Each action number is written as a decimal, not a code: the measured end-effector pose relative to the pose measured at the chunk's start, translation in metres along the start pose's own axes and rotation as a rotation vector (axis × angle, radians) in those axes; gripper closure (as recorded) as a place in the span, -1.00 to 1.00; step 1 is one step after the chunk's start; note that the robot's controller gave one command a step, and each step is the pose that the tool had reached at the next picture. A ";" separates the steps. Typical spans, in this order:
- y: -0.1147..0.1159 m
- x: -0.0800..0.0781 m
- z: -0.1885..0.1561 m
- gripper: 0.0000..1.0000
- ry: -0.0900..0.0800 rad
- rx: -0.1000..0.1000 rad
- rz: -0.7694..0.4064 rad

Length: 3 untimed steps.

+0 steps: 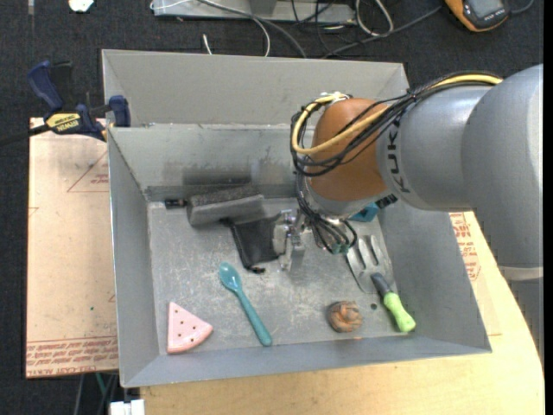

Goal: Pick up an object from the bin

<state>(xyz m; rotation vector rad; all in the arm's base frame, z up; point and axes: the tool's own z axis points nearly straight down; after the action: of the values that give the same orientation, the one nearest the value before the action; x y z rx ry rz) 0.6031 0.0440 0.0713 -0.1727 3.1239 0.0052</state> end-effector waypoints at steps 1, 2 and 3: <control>0.000 0.001 -0.031 1.00 0.003 0.000 0.001; 0.001 -0.001 -0.052 1.00 -0.004 0.000 0.002; 0.001 0.002 -0.069 1.00 0.010 -0.001 0.002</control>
Offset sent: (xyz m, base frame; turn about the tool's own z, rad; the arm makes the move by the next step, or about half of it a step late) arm -0.0021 -0.0001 0.0454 0.0006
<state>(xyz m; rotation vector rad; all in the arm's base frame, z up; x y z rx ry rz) 0.6001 0.0444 0.1408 -0.1702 3.1344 0.0063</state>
